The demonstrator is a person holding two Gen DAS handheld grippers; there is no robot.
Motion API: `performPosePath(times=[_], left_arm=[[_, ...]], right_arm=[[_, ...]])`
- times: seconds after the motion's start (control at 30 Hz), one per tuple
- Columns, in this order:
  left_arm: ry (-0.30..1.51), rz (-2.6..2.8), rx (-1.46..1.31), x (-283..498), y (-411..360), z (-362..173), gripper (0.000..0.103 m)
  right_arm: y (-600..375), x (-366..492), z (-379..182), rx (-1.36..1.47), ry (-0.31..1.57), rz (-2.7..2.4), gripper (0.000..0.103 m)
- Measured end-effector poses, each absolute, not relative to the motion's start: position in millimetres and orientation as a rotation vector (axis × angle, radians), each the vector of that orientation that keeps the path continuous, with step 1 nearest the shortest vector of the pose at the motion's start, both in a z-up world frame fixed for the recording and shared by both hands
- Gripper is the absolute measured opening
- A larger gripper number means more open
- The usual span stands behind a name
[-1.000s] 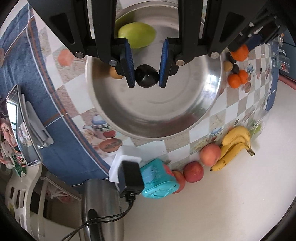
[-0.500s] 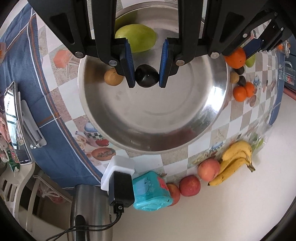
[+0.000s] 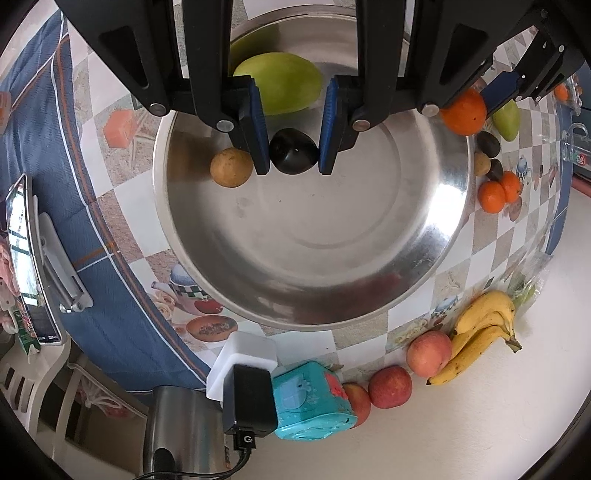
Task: Organize fruits
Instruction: 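Carry the tangerine and dark plum over the steel bowl with both tools, then open both tools to drop the tangerine and plum into the bowl, then move both open tools back toward the remaining fruit group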
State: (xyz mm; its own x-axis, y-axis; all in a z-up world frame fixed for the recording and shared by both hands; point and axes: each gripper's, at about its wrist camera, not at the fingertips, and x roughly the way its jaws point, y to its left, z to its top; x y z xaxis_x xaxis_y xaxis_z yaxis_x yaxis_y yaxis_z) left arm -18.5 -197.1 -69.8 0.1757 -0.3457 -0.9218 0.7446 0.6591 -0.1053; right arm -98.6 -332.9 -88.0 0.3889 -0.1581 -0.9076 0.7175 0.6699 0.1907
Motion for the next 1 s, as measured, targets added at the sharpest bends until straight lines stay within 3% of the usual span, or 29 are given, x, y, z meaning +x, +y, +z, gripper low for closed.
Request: performPosePath(times=[0.07, 0.33, 0.5, 1.0], left_arm=[[1.160, -0.808, 0.409, -18.5, -197.1, -69.9, 0.042], [1.155, -0.814, 0.384, -16.6, -195.9, -62.6, 0.049], [1.168, -0.748, 0.353, -4.8, -187.9, -62.1, 0.057], [1.188, -0.398, 0.213, 48.2, -130.7, -59.0, 0.058]], right_arm=[[-333.6, -98.0, -86.5, 0.635, 1.023, -0.610, 0.044], [-334.3, -98.3, -75.5, 0.628, 0.982, -0.618, 0.044], [-333.1, -96.9, -73.6, 0.615, 0.982, -0.614, 0.050], [-321.7, -88.7, -67.6, 0.579, 0.984, -0.574, 0.050]])
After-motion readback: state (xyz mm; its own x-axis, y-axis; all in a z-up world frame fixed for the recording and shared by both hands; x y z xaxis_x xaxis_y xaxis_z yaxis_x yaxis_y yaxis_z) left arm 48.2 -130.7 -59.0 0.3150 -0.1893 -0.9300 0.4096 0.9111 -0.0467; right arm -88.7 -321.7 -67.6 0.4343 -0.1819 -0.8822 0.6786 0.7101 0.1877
